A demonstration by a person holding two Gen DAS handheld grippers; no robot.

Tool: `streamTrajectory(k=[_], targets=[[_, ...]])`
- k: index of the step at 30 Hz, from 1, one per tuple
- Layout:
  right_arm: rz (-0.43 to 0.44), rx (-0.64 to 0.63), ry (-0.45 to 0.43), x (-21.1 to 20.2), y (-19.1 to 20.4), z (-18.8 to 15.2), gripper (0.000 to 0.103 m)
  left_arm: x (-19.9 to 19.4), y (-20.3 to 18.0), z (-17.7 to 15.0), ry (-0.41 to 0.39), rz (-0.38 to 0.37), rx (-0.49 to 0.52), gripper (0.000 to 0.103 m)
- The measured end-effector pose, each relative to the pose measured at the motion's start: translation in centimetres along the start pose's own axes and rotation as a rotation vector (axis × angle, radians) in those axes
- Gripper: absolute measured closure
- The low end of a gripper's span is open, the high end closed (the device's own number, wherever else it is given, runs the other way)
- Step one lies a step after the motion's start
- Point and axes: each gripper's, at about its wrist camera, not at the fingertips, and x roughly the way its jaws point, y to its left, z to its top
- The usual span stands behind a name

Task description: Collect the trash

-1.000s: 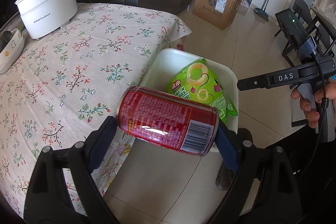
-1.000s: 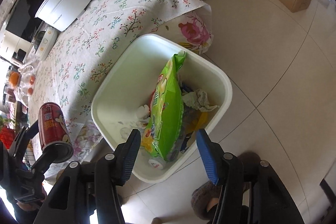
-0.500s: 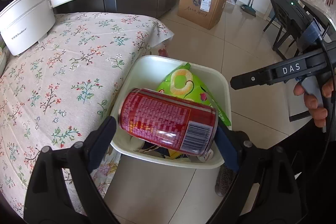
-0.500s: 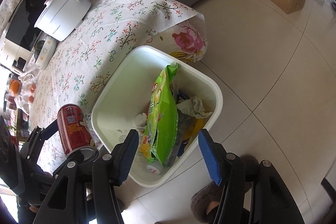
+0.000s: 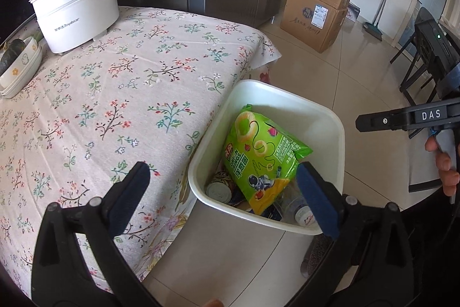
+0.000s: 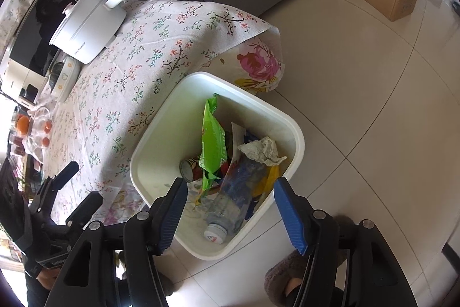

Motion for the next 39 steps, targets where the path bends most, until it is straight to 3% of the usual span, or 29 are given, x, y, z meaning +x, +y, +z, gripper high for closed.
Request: streamTrajectory(k=[6,12,16,19,22,30,39], targets=[[-0.005,-0.073,-0.044,-1.2,1.9,-0.5,0.037,-2.1,1.1,-0.8,-0.012,0.060,-0.078,0.001],[-0.063,-0.211,-0.138,-3.6,5.4,-2.9,0.030,-4.6,2.0,-2.4,-0.024,0.187,-0.143,0.001],[-0.080,-0.319,-0.220,-4.9,8.3,-5.2,0.019,-7.1,2.5,-3.9,-0.059,0.224,-0.200,0.001],[-0.113,-0.393,-0.280,-5.8,10.4,-7.3,0.016,-8.7,2.8,-5.1,-0.076,0.242,-0.248,0.001],[-0.155,-0.462,-0.356,-6.6,12.3,-9.4,0.000,-10.0,2.6,-6.1,-0.088,0.285,-0.259,0.001],[-0.173,-0.474,-0.473,-9.0,14.6,-12.6,0.000,-13.2,2.2,-8.3,-0.134,0.412,-0.271,0.001],[-0.161,-0.456,-0.550,-10.2,15.6,-13.1,0.000,-14.8,2.2,-9.0,-0.176,0.435,-0.312,0.001]])
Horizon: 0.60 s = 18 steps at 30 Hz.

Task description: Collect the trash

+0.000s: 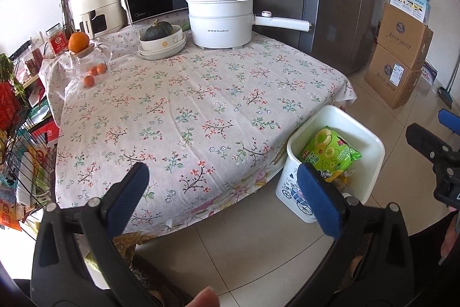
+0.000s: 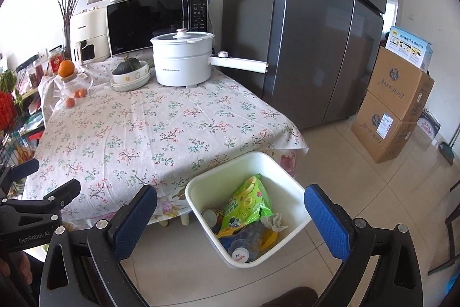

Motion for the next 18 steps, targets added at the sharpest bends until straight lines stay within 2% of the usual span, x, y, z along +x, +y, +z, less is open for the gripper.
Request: streamTrajectory(k=[18], targets=[[-0.018,0.010,-0.017,-0.03,-0.10,-0.26,0.000,-0.90,-0.66,0.43,-0.043,0.006,0.001,0.001]])
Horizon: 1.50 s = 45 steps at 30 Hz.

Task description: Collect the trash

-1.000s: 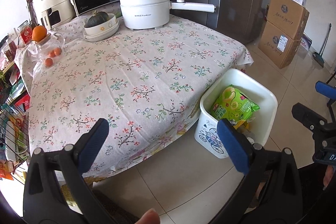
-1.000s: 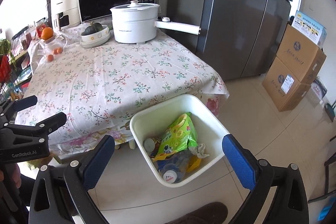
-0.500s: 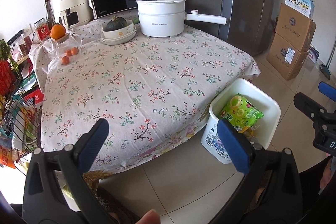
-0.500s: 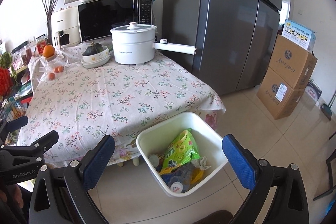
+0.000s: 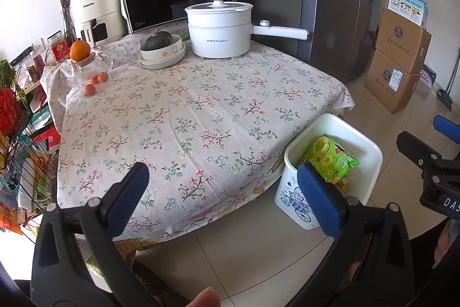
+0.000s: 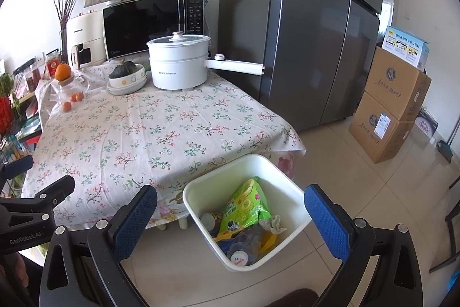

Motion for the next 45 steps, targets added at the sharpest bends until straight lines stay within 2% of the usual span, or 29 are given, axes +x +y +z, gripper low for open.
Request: streamTrajectory(k=[6,45], targets=[[-0.011,-0.020,-0.031,-0.36,0.32,0.19,0.000,-0.36,0.07,0.05,-0.016,0.008,-0.002,0.001],[-0.012,-0.019,-0.007,0.20,0.12,-0.05,0.000,-0.41,-0.51,-0.14,-0.017,0.001,0.011,0.001]])
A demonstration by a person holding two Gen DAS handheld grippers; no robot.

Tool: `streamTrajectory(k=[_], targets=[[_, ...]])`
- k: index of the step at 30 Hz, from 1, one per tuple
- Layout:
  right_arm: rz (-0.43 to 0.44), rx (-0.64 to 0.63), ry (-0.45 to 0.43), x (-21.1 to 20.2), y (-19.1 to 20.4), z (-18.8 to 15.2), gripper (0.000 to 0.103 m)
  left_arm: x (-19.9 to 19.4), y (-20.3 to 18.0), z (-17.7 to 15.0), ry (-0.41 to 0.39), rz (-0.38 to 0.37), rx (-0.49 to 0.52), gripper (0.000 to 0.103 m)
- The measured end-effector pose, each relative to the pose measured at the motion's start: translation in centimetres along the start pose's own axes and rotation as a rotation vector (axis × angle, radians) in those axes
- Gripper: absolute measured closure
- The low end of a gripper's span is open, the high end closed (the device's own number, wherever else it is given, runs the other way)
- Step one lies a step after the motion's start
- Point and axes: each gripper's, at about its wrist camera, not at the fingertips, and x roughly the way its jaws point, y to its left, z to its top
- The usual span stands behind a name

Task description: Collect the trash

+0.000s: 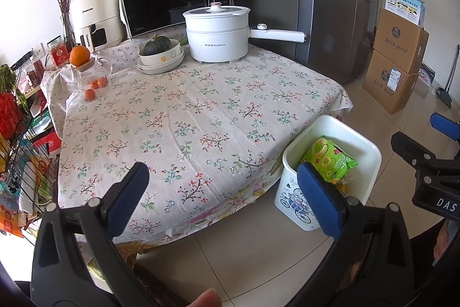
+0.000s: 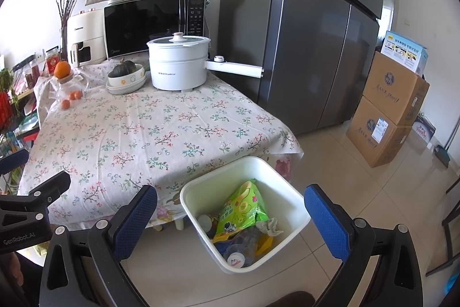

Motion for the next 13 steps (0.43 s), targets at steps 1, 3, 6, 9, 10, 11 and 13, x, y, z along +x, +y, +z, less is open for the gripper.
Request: streamTrajectory(k=[1,3,6,9,10,11,13], targets=[[0.000,0.000,0.000,0.01,0.02,-0.01,0.000,0.00,-0.02,0.00,0.000,0.000,0.000,0.001],[0.000,0.000,0.000,0.00,0.01,-0.01,0.000,0.04,-0.04,-0.09,0.002,-0.001,0.003,0.001],[0.000,0.000,0.001,0.00,0.02,-0.01,0.000,0.23,-0.05,-0.15,0.009,0.003,0.012,0.001],[0.000,0.000,0.001,0.01,0.04,-0.01,0.000,0.49,-0.07,-0.22,0.022,-0.001,0.014,0.001],[0.000,0.000,0.001,0.01,0.04,-0.01,0.000,0.56,0.04,-0.24,0.027,-0.004,0.013,0.001],[0.000,0.000,0.002,0.02,0.06,-0.02,0.000,0.60,0.15,-0.23,0.030,-0.005,0.012,0.001],[0.020,-0.025,0.008,0.53,0.33,0.05,0.000,0.91,0.55,0.27,0.046,-0.006,0.022,0.001]])
